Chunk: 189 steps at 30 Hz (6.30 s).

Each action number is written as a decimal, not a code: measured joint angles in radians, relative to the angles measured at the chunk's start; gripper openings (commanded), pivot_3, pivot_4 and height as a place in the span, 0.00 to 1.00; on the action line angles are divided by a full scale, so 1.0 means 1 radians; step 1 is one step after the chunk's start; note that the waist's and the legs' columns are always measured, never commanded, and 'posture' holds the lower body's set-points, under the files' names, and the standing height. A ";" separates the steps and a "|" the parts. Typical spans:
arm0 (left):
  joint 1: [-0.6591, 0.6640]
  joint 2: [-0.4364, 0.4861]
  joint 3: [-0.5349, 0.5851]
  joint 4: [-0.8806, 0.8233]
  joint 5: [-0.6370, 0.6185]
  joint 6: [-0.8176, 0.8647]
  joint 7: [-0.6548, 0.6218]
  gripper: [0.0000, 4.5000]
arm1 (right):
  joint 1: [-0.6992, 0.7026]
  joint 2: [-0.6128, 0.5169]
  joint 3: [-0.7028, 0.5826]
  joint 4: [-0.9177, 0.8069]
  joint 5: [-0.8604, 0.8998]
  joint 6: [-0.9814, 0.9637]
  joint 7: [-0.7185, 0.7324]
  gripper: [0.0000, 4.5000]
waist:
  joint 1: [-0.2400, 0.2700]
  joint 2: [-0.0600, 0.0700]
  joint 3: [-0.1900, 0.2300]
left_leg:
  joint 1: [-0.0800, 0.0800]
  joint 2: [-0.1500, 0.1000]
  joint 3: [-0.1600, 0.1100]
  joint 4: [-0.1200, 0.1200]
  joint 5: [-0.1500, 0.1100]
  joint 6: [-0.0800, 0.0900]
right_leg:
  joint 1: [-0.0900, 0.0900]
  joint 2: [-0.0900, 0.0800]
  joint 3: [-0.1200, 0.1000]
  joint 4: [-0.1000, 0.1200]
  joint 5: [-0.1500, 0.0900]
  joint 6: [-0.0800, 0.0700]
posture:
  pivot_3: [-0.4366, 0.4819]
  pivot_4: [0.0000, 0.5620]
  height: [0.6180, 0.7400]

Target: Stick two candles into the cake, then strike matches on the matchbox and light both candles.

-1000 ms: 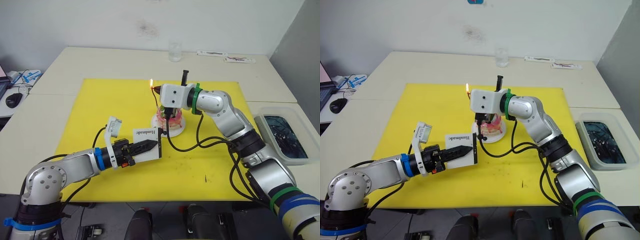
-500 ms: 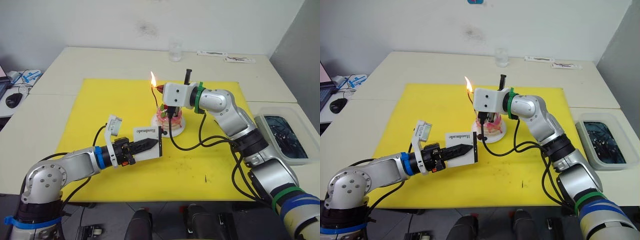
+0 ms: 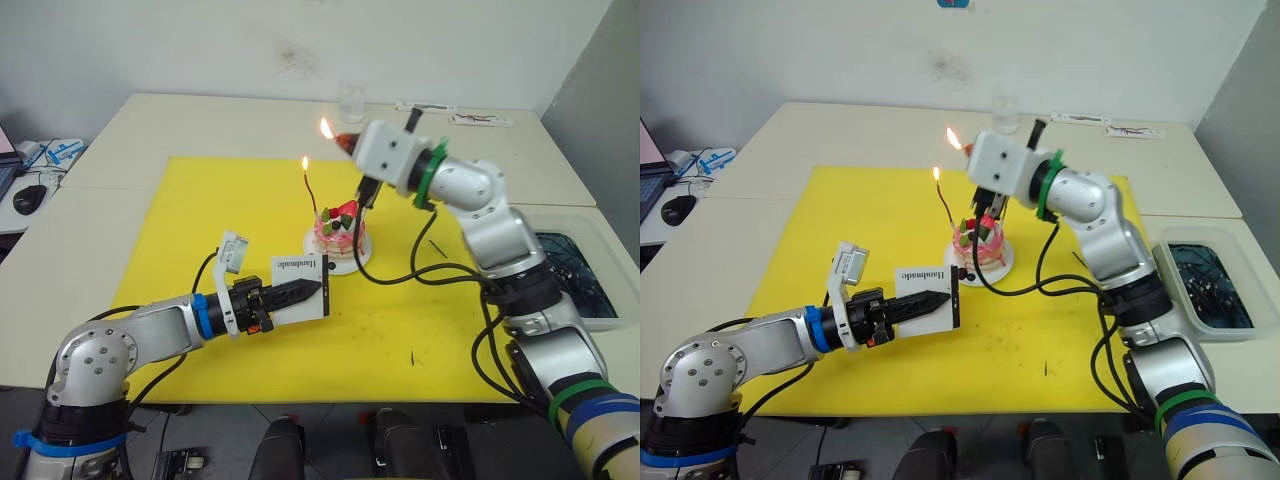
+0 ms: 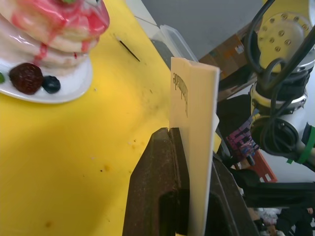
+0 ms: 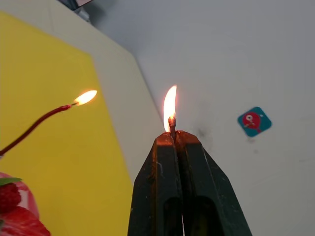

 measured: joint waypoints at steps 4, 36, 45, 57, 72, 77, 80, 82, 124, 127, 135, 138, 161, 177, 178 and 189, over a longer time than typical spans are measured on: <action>-0.001 -0.001 -0.022 -0.010 0.002 0.004 -0.010 0.00 | 0.097 -0.096 -0.108 -0.122 0.030 0.123 0.008 0.00 | 0.001 0.000 0.000 | 0.000 0.000 0.000 0.000 0.000 0.000 | 0.000 0.000 0.000 0.000 0.000 0.000 | 0.48 0.27 1.00; -0.053 -0.091 -0.133 -0.004 0.049 0.004 -0.068 0.00 | 0.710 -0.419 -0.491 -0.038 0.036 0.209 -0.112 0.78 | -0.021 0.002 0.000 | 0.002 -0.001 0.006 0.003 0.000 0.001 | 0.001 0.000 0.006 0.000 -0.001 0.000 | 0.48 0.27 1.00; -0.054 -0.090 -0.133 0.003 0.055 0.004 -0.071 0.00 | 0.711 -0.461 -0.520 -0.118 0.109 0.167 -0.067 0.99 | -0.021 0.002 0.000 | 0.003 -0.001 0.006 0.003 0.000 0.001 | 0.002 0.000 0.006 0.000 -0.001 0.000 | 0.48 0.27 1.00; -0.061 -0.061 -0.119 0.007 0.059 0.005 -0.090 0.00 | 0.678 -0.247 -0.391 -0.293 0.459 0.401 0.060 0.99 | -0.023 0.002 0.000 | 0.003 -0.001 0.005 0.003 0.000 0.001 | 0.002 0.000 0.006 0.000 -0.001 0.000 | 0.48 0.27 1.00; -0.054 -0.015 -0.086 0.005 0.035 0.012 -0.067 0.00 | 0.486 -0.029 -0.237 0.118 0.349 0.179 -0.093 0.99 | -0.024 0.002 0.000 | 0.001 -0.001 0.004 0.002 0.000 0.001 | 0.001 0.000 0.005 0.000 0.001 0.004 | 0.48 0.27 1.00; -0.053 -0.008 -0.084 0.004 0.021 0.012 -0.063 0.00 | 0.485 -0.005 -0.237 0.167 0.347 0.171 -0.108 0.99 | -0.024 0.002 0.000 | 0.002 -0.001 0.004 0.002 0.000 0.001 | 0.001 0.000 0.005 0.000 0.002 0.005 | 0.48 0.27 1.00; -0.053 -0.005 -0.084 0.003 0.013 0.012 -0.060 0.00 | 0.484 0.008 -0.232 0.181 0.346 0.175 -0.124 0.99 | -0.025 0.002 0.000 | 0.002 -0.001 0.004 0.002 0.000 0.001 | 0.001 0.000 0.005 0.001 0.002 0.005 | 0.48 0.27 1.00; -0.053 -0.004 -0.084 0.003 0.009 0.012 -0.055 0.00 | 0.480 0.013 -0.230 0.185 0.346 0.191 -0.138 0.99 | -0.025 0.002 0.000 | 0.002 -0.001 0.004 0.002 0.000 0.001 | 0.001 0.000 0.005 0.001 0.002 0.005 | 0.48 0.27 1.00; -0.040 -0.002 -0.084 -0.001 0.005 0.007 -0.025 0.00 | 0.723 -0.006 -0.197 -0.310 0.422 0.500 -0.155 0.01 | -0.021 0.002 0.000 | 0.001 -0.001 0.004 0.002 0.000 0.001 | 0.000 0.000 0.004 0.000 0.001 0.003 | 0.48 0.27 1.00; -0.040 -0.001 -0.084 -0.001 0.005 0.008 -0.025 0.00 | 0.777 0.026 -0.195 -0.359 0.428 0.493 -0.178 0.01 | -0.022 0.002 0.000 | 0.002 -0.001 0.004 0.002 0.000 0.001 | 0.001 0.000 0.004 0.000 -0.001 0.000 | 0.48 0.27 1.00; -0.060 0.009 -0.086 0.004 0.005 0.023 -0.045 0.00 | 0.807 0.051 -0.160 -0.323 0.395 0.403 -0.216 0.31 | -0.023 0.002 0.000 | 0.001 -0.001 0.004 0.003 0.000 0.001 | 0.001 0.000 0.005 0.000 -0.001 0.000 | 0.48 0.27 1.00; -0.062 0.011 -0.086 0.005 0.006 0.028 -0.045 0.00 | 0.807 0.049 -0.161 -0.301 0.384 0.364 -0.220 0.55 | -0.023 0.002 0.000 | 0.001 -0.001 0.004 0.002 0.000 0.001 | 0.001 0.000 0.005 0.000 -0.002 -0.001 | 0.48 0.27 1.00; -0.062 0.018 -0.086 0.005 0.005 0.031 -0.045 0.00 | 0.825 0.076 -0.158 -0.244 0.377 0.252 -0.225 0.00 | -0.023 0.002 0.000 | 0.002 -0.001 0.004 0.002 0.000 0.001 | 0.001 0.000 0.004 0.000 -0.002 -0.001 | 0.48 0.27 1.00; -0.072 0.004 -0.086 0.025 0.006 0.030 -0.035 0.00 | 0.818 -0.010 -0.158 -0.349 0.419 0.331 -0.145 0.00 | -0.022 0.002 0.000 | 0.002 -0.001 0.003 0.002 0.000 0.001 | 0.001 0.000 0.004 0.000 -0.002 -0.001 | 0.48 0.27 1.00; -0.077 -0.001 -0.086 0.032 0.006 0.029 -0.029 0.00 | 0.815 -0.021 -0.158 -0.371 0.429 0.342 -0.135 0.00 | -0.021 0.002 0.000 | 0.002 -0.001 0.003 0.002 0.000 0.001 | 0.001 0.000 0.004 0.000 -0.002 -0.001 | 0.48 0.27 1.00; -0.165 -0.093 -0.095 0.121 0.065 0.026 -0.013 0.00 | 0.713 -0.250 -0.129 -0.712 0.588 0.461 0.074 0.00 | -0.019 0.002 0.000 | 0.001 -0.001 0.002 0.002 0.000 0.001 | 0.001 0.000 0.003 -0.001 -0.002 -0.001 | 0.48 0.27 1.00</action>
